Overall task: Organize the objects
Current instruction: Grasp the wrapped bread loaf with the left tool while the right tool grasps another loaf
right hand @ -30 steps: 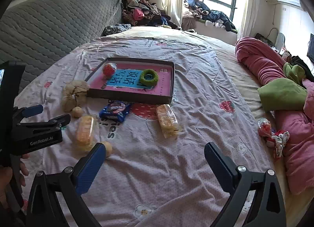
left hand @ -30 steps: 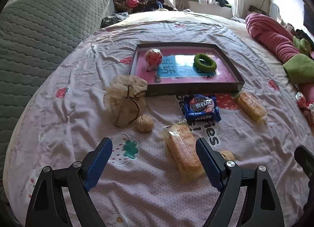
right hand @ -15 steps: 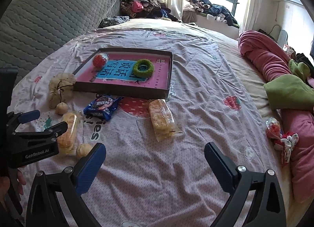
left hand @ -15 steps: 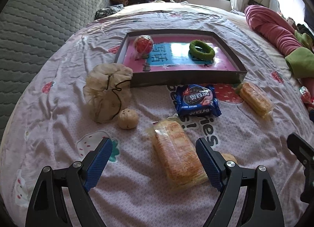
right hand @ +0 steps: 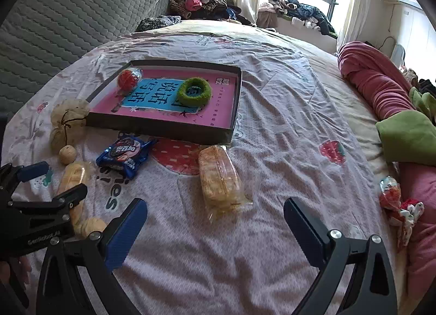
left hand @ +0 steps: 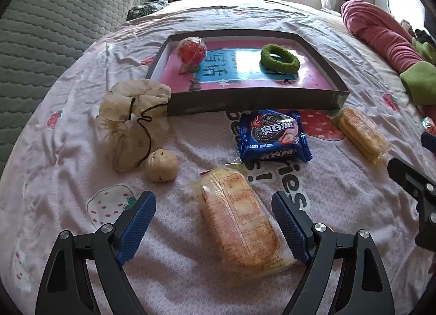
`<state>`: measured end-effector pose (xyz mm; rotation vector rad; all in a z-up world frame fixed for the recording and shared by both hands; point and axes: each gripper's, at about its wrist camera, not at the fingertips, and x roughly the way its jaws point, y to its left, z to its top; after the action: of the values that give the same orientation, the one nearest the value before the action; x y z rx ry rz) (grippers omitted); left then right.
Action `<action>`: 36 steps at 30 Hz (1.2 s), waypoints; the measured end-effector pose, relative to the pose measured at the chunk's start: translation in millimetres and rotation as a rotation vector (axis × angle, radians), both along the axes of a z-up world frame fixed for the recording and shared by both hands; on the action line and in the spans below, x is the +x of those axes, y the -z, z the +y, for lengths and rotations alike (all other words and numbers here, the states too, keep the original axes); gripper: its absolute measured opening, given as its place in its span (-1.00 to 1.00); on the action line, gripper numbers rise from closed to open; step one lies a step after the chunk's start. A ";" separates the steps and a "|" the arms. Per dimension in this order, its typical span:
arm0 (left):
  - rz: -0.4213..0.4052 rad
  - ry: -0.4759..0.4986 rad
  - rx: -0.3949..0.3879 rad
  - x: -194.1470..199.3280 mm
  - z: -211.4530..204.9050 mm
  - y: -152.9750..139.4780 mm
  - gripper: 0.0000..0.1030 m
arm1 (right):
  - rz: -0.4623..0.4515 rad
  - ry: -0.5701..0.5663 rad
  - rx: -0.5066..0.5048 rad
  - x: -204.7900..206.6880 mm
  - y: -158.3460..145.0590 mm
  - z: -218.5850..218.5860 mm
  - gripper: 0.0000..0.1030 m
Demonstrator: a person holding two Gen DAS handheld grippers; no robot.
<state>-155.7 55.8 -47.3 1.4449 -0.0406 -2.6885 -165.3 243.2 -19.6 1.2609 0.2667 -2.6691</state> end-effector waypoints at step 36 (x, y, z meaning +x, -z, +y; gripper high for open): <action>-0.042 0.035 0.060 -13.5 3.6 22.7 0.26 | -0.109 -0.016 -0.034 -65.5 55.4 3.5 0.40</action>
<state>-169.2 59.4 -70.0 1.5316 0.0125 -2.7095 -230.9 246.7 -75.0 1.3822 0.2137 -2.5694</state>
